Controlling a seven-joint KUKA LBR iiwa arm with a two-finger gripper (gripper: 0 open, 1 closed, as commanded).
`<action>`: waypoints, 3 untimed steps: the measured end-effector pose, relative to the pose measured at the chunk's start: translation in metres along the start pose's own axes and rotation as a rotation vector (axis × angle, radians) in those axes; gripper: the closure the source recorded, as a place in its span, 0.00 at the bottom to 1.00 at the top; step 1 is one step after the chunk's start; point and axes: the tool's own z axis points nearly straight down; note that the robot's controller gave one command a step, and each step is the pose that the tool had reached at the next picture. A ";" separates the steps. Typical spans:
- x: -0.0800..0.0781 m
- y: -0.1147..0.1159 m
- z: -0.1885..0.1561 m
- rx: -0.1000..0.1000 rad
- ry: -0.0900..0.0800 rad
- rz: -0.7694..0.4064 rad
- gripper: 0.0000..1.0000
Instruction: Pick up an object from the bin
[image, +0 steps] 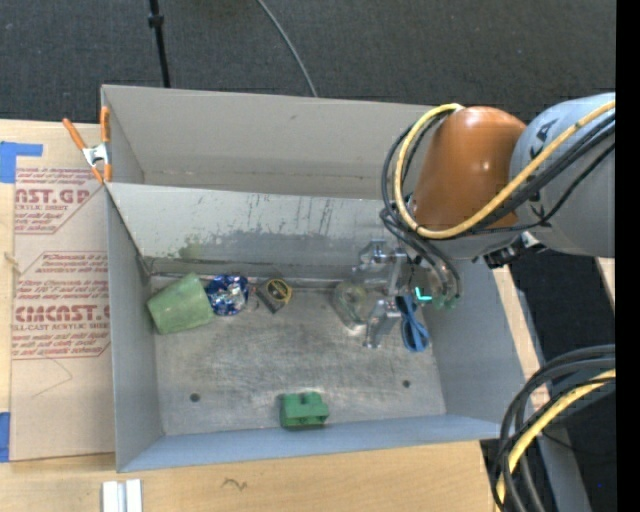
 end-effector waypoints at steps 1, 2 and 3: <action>-0.033 -0.032 0.064 0.001 -0.004 -0.252 0.00; -0.034 -0.040 0.102 -0.004 -0.037 -0.127 0.00; 0.005 -0.030 0.001 0.001 -0.015 -0.087 0.00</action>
Offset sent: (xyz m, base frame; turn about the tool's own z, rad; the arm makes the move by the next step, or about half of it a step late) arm 0.0332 -0.0322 -0.0616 -0.2521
